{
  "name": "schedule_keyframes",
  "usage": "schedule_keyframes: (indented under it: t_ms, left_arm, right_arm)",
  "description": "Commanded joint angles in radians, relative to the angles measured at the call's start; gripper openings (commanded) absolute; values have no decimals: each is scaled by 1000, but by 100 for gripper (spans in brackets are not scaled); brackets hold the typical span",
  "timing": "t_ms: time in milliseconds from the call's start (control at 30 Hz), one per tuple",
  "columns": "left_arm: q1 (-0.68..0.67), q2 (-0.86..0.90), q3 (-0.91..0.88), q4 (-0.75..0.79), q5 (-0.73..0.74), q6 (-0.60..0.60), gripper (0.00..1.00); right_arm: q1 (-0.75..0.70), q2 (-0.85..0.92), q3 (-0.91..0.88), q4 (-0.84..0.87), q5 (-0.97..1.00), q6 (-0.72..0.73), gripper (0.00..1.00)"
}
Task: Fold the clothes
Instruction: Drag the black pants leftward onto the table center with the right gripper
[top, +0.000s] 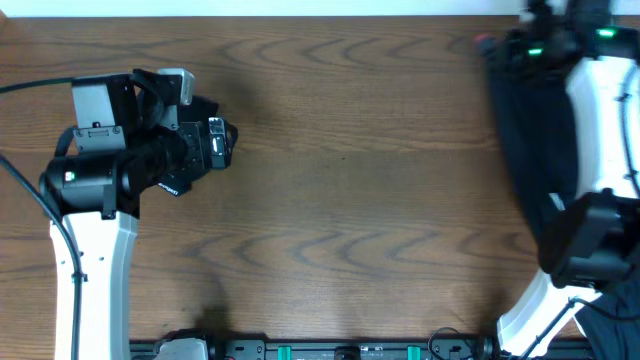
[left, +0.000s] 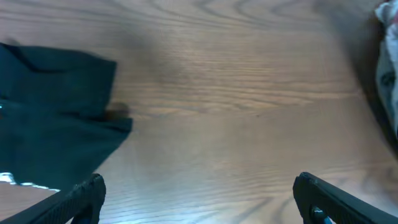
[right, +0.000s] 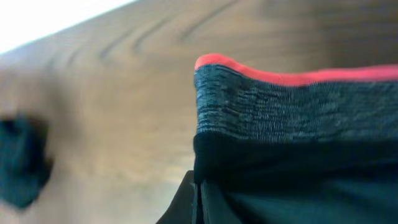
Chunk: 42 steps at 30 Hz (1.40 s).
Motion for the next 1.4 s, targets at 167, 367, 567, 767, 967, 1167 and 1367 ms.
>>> schedule_keyframes:
  t_ms: [167,367,567,767,967,1167,1367]
  left_arm:
    - [-1,-93,34,5,-186,6,98]
    - [3,-156,34,4,-303,6,98]
    - [5,-182,34,-9,-345,6,98]
    - [5,-150,34,-45,-304,2,98]
    - [-16,-57,33,-103,-105,2,98]
    - [-121,134,33,-207,-95,45,98]
    - [-203,376,33,-220,-98,49,100]
  right_arm:
    - [349,29,1,-26,-31,-94,1]
    - [593,89,-2,-29,-6,-94,1]
    - [771,143,-2,-65,8,-146,14]
    - [764,106,-2,-95,156,-143,33]
    - [577,83,-2,-129,192,-37,45]
    - [362,83,-2,-175,164,16,64]
    - [221,83,-2,-254,137,-8,67]
